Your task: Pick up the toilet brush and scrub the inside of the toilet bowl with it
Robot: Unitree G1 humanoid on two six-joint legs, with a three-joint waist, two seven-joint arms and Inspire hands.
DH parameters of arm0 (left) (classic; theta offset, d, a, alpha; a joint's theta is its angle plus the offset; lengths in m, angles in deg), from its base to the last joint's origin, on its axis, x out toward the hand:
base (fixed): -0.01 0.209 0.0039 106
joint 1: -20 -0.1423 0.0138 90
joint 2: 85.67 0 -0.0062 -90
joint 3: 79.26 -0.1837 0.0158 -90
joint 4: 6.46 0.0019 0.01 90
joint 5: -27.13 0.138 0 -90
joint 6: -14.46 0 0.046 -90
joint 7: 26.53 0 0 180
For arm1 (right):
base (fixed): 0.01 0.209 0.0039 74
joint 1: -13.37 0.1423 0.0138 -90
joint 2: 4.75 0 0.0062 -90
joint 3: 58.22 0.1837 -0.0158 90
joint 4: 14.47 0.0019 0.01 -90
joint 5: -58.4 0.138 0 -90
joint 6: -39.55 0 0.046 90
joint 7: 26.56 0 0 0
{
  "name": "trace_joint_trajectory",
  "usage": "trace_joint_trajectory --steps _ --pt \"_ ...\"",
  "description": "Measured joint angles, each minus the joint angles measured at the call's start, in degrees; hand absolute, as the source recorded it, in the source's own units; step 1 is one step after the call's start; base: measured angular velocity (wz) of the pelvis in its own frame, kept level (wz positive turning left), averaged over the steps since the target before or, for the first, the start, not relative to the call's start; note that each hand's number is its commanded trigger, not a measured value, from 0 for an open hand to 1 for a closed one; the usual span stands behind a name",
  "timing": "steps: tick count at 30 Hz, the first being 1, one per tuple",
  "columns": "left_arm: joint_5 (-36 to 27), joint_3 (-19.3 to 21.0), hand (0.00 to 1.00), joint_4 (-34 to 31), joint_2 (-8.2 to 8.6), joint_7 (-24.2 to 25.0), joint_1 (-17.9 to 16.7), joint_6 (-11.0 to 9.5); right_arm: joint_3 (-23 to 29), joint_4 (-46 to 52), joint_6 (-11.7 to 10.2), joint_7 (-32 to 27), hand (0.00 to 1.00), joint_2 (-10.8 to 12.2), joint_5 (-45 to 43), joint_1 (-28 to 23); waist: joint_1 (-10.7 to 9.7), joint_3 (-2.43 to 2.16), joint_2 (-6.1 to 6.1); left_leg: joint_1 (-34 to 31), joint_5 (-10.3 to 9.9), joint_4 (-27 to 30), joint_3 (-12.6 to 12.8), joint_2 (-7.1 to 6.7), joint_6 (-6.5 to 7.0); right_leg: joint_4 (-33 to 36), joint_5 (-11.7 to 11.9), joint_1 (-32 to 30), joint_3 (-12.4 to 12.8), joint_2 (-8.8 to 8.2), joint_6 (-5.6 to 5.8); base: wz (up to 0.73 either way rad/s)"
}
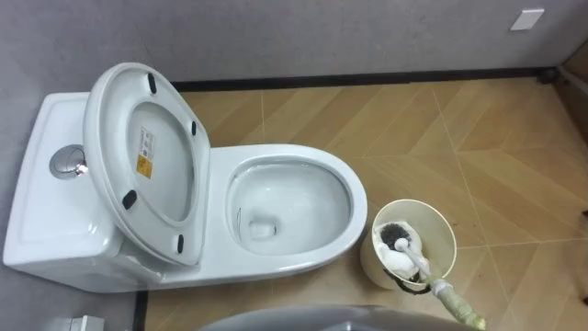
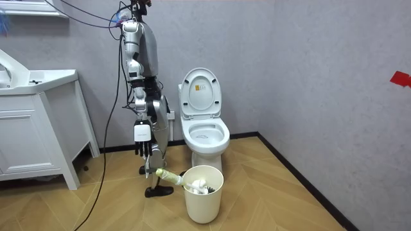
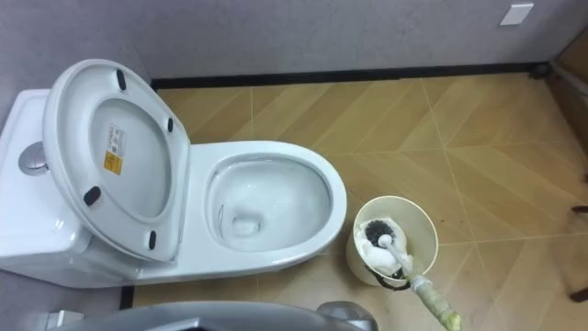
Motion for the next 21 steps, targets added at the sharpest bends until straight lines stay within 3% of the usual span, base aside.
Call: trace_joint_trajectory --steps 21 --pt "-1.8 1.7 0.0 -0.6 0.22 0.0 -2.1 0.5 0.0 0.1 2.0 0.5 0.0 0.0 0.4 -0.6 0.1 0.0 -0.26 0.9 -0.1 0.1 -1.2 0.12 -0.09 0.1 -0.3 0.9 -1.1 -0.14 -0.27 0.01"
